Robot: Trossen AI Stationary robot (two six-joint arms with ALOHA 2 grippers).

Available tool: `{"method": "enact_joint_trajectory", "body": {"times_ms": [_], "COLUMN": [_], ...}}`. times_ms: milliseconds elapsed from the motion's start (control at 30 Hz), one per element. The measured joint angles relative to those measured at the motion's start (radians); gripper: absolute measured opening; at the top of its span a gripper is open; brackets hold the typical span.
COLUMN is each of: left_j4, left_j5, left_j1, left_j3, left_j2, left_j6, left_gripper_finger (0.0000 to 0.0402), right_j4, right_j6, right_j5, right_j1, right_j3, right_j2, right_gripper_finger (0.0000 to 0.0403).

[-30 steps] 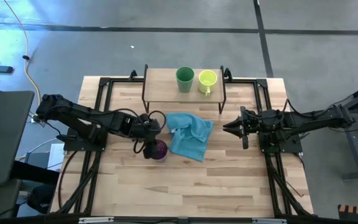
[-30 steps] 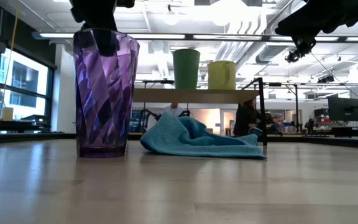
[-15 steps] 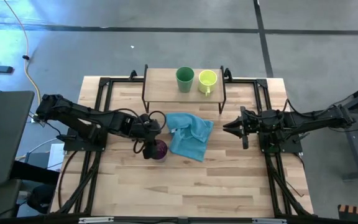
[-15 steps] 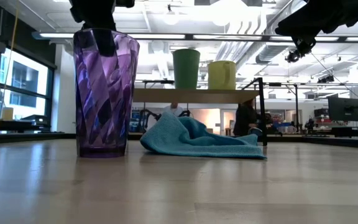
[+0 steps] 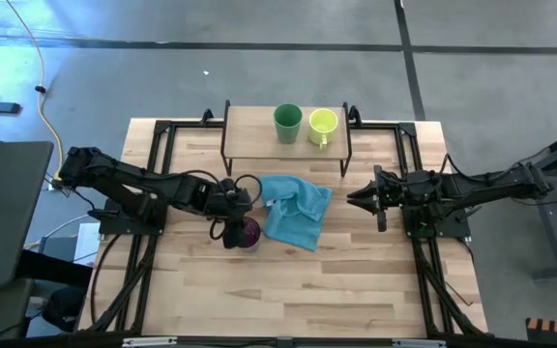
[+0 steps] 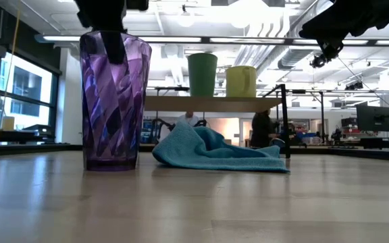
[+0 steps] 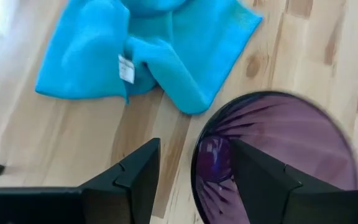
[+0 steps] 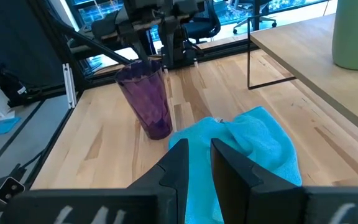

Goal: Stack small to large cups/mugs on shelf
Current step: Put the violet cup on the shelf

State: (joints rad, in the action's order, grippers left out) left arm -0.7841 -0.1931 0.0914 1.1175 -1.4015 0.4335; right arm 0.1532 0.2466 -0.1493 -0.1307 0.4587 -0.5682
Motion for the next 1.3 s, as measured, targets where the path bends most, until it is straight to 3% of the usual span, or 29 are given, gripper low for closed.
{"method": "enact_joint_trajectory", "body": {"times_ms": [733,1067,1300], "left_j4": [0.014,0.015,0.018], "left_j5": [-0.009,-0.009,-0.009], "left_j1": [0.0,0.0,0.0], "left_j3": [-0.001,-0.001,-0.001], "left_j2": [-0.036,-0.036,-0.036], "left_j6": [-0.006,-0.006,-0.006], "left_gripper_finger": [0.0177,0.0095,0.0065], "right_j4": [0.016,0.016,0.016], "right_j6": [0.015,0.019,0.019], "right_j5": [0.001,0.002,0.002], "right_j1": [0.0,0.0,0.0], "right_j3": [0.0,0.0,0.0], "right_j2": [0.0,0.0,0.0], "right_gripper_finger": [0.0057,0.0057,0.0057]}}
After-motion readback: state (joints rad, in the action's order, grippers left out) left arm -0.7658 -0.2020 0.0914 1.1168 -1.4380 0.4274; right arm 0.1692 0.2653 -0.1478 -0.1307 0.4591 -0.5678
